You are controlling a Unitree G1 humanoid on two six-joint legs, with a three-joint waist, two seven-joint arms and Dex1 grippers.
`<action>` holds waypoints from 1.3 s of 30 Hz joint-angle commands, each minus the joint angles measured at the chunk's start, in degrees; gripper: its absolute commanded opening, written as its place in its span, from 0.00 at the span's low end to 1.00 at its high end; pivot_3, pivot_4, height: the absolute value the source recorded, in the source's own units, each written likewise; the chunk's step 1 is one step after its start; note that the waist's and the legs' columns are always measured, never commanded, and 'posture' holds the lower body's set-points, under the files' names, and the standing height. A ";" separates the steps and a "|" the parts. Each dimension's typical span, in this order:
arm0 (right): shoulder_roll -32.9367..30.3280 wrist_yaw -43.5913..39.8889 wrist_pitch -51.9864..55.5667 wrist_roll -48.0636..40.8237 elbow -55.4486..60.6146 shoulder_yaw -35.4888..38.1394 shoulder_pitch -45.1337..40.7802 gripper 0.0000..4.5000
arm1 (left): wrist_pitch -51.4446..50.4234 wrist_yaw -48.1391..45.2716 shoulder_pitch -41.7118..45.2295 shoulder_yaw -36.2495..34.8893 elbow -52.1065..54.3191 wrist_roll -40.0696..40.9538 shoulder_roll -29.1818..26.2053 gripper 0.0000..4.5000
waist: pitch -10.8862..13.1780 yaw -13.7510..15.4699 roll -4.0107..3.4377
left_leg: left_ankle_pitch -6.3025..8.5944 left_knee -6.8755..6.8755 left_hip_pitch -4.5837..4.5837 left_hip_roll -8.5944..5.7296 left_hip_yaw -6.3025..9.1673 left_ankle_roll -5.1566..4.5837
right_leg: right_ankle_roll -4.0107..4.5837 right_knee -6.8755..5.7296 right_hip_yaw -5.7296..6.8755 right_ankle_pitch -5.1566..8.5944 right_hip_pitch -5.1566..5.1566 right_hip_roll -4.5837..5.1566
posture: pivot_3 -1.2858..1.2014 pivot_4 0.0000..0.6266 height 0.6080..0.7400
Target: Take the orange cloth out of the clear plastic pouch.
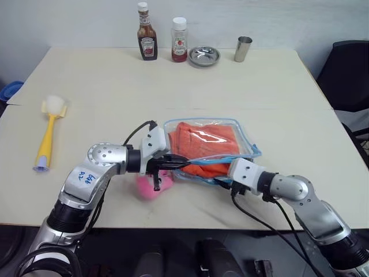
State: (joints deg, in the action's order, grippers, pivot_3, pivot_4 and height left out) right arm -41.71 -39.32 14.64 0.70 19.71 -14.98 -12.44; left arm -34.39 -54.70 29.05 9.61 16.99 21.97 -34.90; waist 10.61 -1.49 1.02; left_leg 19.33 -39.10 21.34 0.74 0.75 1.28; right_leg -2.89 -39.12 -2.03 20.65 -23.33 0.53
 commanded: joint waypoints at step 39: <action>-17.74 -13.94 -45.08 5.42 -1.20 3.76 3.83 0.00 | 14.93 12.77 8.41 7.84 -17.72 -20.51 5.09 0.00 | -0.04 0.25 0.08 | -0.01 -0.03 -0.07 -0.04 -0.09 0.02 | 0.00 -0.05 -0.05 0.00 0.04 0.00 | 0.52 0.24 1.00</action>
State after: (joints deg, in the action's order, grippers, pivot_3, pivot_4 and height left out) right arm -57.72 -51.73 -27.21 8.72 16.03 -13.02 -9.74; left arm -21.14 -43.65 36.54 18.20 0.71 3.86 -29.38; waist 10.56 -1.24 1.09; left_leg 19.32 -39.14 21.26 0.70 0.66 1.29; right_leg -2.89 -39.17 -2.08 20.65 -23.29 0.53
